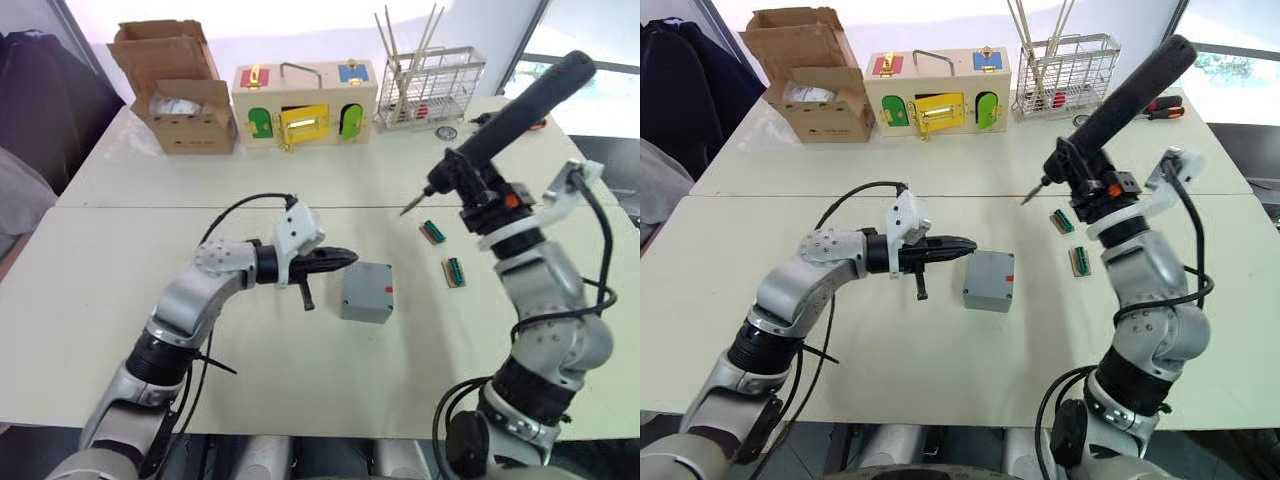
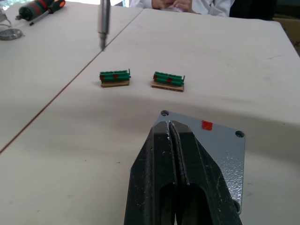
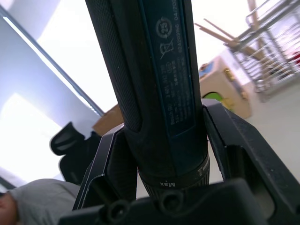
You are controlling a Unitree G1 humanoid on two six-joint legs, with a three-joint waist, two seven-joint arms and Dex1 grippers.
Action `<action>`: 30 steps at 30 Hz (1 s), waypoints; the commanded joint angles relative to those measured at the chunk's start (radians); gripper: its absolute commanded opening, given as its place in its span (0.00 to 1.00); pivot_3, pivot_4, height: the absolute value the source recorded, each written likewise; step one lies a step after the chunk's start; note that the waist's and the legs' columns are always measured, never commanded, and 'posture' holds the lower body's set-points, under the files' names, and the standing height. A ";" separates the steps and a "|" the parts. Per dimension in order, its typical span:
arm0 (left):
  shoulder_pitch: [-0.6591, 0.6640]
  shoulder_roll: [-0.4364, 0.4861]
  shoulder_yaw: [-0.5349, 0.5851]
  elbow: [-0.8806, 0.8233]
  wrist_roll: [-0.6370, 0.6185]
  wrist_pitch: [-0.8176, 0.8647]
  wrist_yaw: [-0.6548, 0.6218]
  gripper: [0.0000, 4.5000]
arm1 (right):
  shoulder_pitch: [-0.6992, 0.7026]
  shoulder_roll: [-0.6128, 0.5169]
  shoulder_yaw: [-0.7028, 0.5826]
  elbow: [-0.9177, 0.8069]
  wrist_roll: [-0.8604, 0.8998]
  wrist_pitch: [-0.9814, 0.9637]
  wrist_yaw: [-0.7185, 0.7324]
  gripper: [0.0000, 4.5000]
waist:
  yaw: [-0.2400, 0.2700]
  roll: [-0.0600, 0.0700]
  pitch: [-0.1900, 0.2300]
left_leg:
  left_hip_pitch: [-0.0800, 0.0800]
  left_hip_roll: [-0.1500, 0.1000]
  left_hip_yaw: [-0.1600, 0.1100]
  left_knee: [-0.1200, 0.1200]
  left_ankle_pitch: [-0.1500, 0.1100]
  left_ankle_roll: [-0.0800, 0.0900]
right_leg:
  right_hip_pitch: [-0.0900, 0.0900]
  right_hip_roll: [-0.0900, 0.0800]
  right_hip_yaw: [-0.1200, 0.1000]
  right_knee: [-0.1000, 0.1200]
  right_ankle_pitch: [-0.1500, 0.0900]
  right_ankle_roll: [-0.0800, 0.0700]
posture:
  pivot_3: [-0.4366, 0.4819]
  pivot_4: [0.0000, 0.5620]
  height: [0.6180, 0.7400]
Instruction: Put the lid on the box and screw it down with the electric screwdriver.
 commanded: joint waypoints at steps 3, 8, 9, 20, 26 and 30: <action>0.001 -0.007 -0.023 -0.051 -0.012 0.043 -0.003 0.00 | 0.139 -0.122 0.119 -0.112 0.026 -0.096 0.082 0.41 | -0.005 0.000 0.000 | 0.002 0.001 -0.001 -0.002 0.000 0.000 | 0.001 0.001 -0.001 0.000 0.000 0.000 | 0.48 0.27 0.92; 0.019 0.021 -0.071 -0.037 0.029 0.026 -0.029 0.00 | 0.213 -0.189 0.160 -0.123 0.046 -0.122 0.096 0.41 | -0.019 0.000 0.000 | 0.005 0.001 0.001 -0.002 0.000 0.000 | 0.004 0.001 0.000 -0.001 0.000 0.000 | 0.48 0.27 0.92; 0.021 0.025 -0.082 -0.032 0.036 0.022 -0.035 0.00 | 0.220 -0.200 0.166 -0.125 0.049 -0.122 0.095 0.41 | -0.019 0.000 0.000 | 0.006 0.002 0.001 -0.002 0.000 0.000 | 0.004 0.002 0.000 -0.001 0.000 0.000 | 0.48 0.27 0.92; 0.021 0.020 -0.123 0.016 0.092 -0.005 -0.043 0.00 | 0.249 -0.264 0.218 -0.126 0.106 -0.124 0.080 0.41 | -0.015 -0.001 0.000 | 0.006 0.003 0.000 -0.002 0.000 0.001 | 0.005 0.003 0.000 -0.002 0.000 0.000 | 0.48 0.27 0.92; 0.021 0.015 -0.111 0.008 0.089 0.002 -0.047 0.00 | 0.259 -0.279 0.239 -0.109 0.102 -0.143 0.074 0.41 | -0.015 -0.001 0.000 | 0.006 0.003 0.000 -0.002 0.000 0.001 | 0.005 0.003 0.000 -0.002 0.000 0.000 | 0.48 0.27 0.92; 0.022 0.014 -0.106 0.008 0.088 0.002 -0.046 0.00 | 0.265 -0.281 0.263 -0.094 0.081 -0.167 0.073 0.41 | -0.015 -0.001 0.000 | 0.006 0.003 0.000 -0.002 0.000 0.001 | 0.005 0.003 0.000 -0.002 0.000 0.000 | 0.48 0.27 0.92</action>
